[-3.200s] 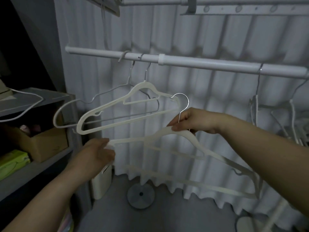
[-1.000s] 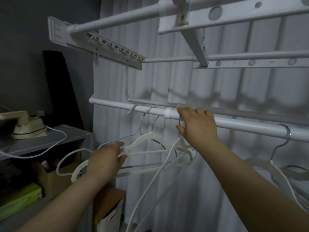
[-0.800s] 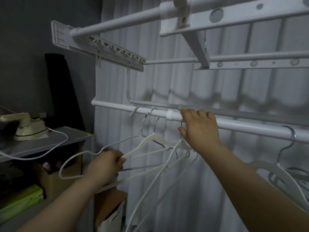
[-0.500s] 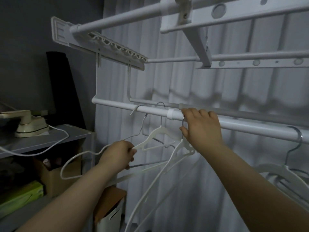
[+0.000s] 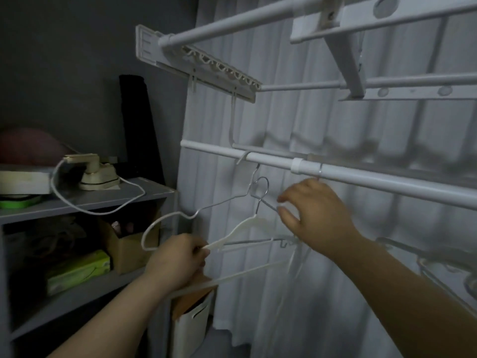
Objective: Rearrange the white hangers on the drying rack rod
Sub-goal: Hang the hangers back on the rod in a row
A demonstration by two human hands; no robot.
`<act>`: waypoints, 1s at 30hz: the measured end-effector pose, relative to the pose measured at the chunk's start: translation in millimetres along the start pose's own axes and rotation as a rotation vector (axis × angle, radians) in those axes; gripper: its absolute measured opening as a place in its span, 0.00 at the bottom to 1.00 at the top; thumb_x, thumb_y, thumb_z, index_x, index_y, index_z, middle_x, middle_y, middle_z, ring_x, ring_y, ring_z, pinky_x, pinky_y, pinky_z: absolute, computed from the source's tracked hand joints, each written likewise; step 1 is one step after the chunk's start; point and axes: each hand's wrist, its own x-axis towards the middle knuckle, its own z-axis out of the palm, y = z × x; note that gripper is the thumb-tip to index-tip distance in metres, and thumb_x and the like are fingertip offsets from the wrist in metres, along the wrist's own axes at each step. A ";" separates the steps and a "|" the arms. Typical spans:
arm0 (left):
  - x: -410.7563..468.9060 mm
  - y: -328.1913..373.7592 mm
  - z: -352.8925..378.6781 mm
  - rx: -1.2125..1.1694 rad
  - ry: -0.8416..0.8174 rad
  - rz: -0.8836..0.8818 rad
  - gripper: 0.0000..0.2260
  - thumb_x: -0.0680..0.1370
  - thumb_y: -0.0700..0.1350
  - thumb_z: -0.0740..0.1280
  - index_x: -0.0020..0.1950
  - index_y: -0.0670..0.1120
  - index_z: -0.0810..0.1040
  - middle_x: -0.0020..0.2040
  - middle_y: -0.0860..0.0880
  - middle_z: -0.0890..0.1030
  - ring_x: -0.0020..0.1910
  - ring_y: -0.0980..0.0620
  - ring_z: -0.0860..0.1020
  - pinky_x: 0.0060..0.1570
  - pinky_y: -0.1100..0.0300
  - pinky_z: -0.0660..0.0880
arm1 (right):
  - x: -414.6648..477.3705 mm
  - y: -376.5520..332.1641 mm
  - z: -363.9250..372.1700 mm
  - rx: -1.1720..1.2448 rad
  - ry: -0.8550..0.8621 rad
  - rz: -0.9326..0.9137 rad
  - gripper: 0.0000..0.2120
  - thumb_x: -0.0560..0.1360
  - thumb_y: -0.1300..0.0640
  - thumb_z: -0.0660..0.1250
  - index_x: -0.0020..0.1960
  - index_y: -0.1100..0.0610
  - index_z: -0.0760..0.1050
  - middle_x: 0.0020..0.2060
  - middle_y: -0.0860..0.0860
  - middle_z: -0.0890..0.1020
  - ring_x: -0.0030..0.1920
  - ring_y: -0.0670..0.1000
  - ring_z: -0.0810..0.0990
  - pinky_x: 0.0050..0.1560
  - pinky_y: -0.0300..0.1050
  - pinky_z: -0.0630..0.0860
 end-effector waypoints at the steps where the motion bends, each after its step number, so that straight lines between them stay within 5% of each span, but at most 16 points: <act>1: -11.5 -7.1 -9.6 0.030 0.022 -0.001 0.12 0.77 0.44 0.61 0.34 0.56 0.73 0.31 0.55 0.77 0.28 0.60 0.73 0.35 0.61 0.72 | 1.6 -8.7 4.3 -0.004 -0.155 -0.001 0.15 0.75 0.50 0.61 0.55 0.57 0.78 0.51 0.53 0.81 0.56 0.56 0.74 0.56 0.45 0.66; 4: -46.7 -31.0 -39.6 0.049 0.062 -0.048 0.11 0.76 0.46 0.63 0.34 0.54 0.76 0.27 0.55 0.78 0.23 0.61 0.75 0.28 0.67 0.70 | 7.0 -33.6 18.4 0.069 -0.407 0.066 0.22 0.75 0.44 0.59 0.66 0.53 0.69 0.62 0.51 0.75 0.64 0.53 0.67 0.61 0.43 0.62; 7: -83.1 -57.9 -71.0 0.034 0.058 -0.096 0.14 0.75 0.47 0.65 0.28 0.54 0.75 0.25 0.55 0.79 0.24 0.62 0.77 0.30 0.66 0.72 | 13.0 -73.7 27.1 0.242 -0.468 0.101 0.26 0.74 0.43 0.62 0.69 0.52 0.65 0.65 0.52 0.72 0.65 0.54 0.66 0.63 0.45 0.64; 10: -119.7 -85.4 -101.5 0.013 0.025 -0.126 0.15 0.74 0.47 0.66 0.28 0.57 0.75 0.30 0.56 0.82 0.26 0.63 0.77 0.33 0.66 0.74 | 19.0 -123.9 30.1 0.649 -0.513 0.123 0.18 0.72 0.49 0.66 0.60 0.53 0.75 0.53 0.51 0.78 0.52 0.47 0.74 0.51 0.37 0.70; 13: -154.4 -109.1 -127.1 -0.081 -0.002 -0.110 0.15 0.74 0.44 0.66 0.28 0.57 0.76 0.26 0.62 0.80 0.23 0.65 0.75 0.26 0.73 0.69 | 19.5 -165.2 21.8 0.897 -0.612 0.125 0.05 0.72 0.54 0.68 0.42 0.54 0.81 0.36 0.48 0.81 0.38 0.43 0.76 0.36 0.30 0.69; 15: -171.9 -121.5 -141.4 -0.140 -0.047 -0.091 0.15 0.73 0.41 0.67 0.28 0.56 0.77 0.24 0.62 0.79 0.25 0.65 0.75 0.28 0.74 0.68 | 14.7 -184.4 11.1 1.000 -0.725 0.124 0.08 0.72 0.56 0.68 0.34 0.48 0.79 0.25 0.42 0.79 0.28 0.38 0.74 0.29 0.28 0.68; 21: -201.4 -146.4 -152.1 -0.163 -0.106 -0.124 0.12 0.72 0.40 0.69 0.32 0.56 0.79 0.27 0.61 0.80 0.32 0.65 0.77 0.32 0.75 0.69 | -18.0 -226.3 -10.7 1.175 -0.927 0.119 0.06 0.73 0.63 0.66 0.42 0.54 0.79 0.27 0.51 0.77 0.23 0.42 0.74 0.27 0.34 0.75; 23: -206.6 -149.2 -142.6 -0.151 -0.037 -0.167 0.06 0.74 0.42 0.68 0.43 0.54 0.80 0.39 0.61 0.79 0.44 0.59 0.78 0.38 0.71 0.69 | -29.8 -234.8 -14.5 1.180 -0.932 0.129 0.07 0.74 0.63 0.65 0.44 0.54 0.79 0.28 0.56 0.76 0.23 0.43 0.74 0.27 0.35 0.76; 25: -209.8 -146.9 -131.5 -0.113 0.018 -0.183 0.11 0.75 0.43 0.66 0.56 0.48 0.78 0.48 0.55 0.75 0.54 0.53 0.76 0.44 0.69 0.67 | -38.3 -240.1 -17.1 1.170 -0.923 0.180 0.06 0.74 0.63 0.65 0.43 0.54 0.79 0.28 0.57 0.76 0.23 0.45 0.74 0.28 0.37 0.77; 28: -215.2 -131.8 -117.2 -0.235 -0.055 -0.103 0.10 0.75 0.42 0.65 0.56 0.46 0.77 0.44 0.56 0.76 0.45 0.60 0.76 0.35 0.78 0.67 | -46.2 -242.2 -20.2 1.129 -0.877 0.319 0.06 0.74 0.62 0.65 0.40 0.59 0.79 0.27 0.55 0.77 0.23 0.44 0.76 0.31 0.37 0.78; 30: -220.1 -117.0 -106.7 -0.357 -0.173 -0.056 0.06 0.76 0.43 0.64 0.52 0.48 0.77 0.43 0.56 0.78 0.43 0.61 0.76 0.37 0.78 0.69 | -50.4 -242.8 -21.4 1.064 -0.838 0.383 0.11 0.77 0.61 0.61 0.46 0.67 0.78 0.29 0.53 0.76 0.22 0.42 0.76 0.31 0.34 0.77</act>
